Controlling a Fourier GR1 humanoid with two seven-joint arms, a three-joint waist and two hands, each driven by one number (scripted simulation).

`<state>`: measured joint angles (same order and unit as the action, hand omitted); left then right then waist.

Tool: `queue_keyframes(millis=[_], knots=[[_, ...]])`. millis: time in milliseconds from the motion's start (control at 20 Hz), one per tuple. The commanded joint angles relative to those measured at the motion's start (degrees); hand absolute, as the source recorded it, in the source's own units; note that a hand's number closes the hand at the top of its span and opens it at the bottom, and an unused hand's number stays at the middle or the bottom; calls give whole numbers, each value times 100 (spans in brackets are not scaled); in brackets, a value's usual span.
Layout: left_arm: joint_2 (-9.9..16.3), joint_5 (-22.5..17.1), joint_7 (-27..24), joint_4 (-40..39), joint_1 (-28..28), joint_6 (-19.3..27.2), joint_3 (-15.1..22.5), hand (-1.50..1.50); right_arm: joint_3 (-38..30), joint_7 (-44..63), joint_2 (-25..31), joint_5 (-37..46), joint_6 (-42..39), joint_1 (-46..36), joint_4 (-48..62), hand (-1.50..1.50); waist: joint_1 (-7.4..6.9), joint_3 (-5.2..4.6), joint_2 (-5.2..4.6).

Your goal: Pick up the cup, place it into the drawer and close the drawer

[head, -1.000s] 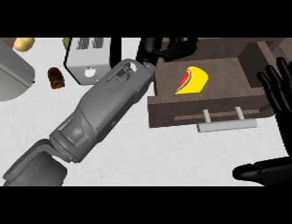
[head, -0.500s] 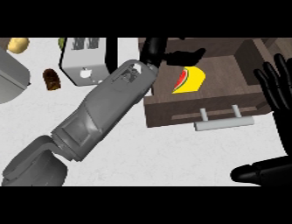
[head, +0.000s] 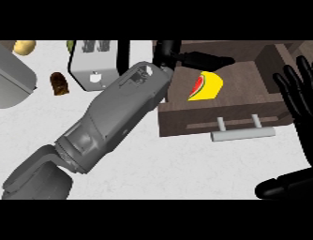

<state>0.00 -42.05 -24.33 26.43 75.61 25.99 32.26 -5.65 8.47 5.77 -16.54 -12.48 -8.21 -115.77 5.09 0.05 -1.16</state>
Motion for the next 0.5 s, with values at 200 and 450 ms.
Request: queue_keyframes(millis=[200,450], knots=[[0,-471,-173,680,-220,-258,-324,-150,-247,68,190,-521,-332,333,-142,150,-361,-2,109],[545,-466,27,1303,-560,-272,-656,-150,50,202,620,114,-659,488,-557,150,-576,-10,176]])
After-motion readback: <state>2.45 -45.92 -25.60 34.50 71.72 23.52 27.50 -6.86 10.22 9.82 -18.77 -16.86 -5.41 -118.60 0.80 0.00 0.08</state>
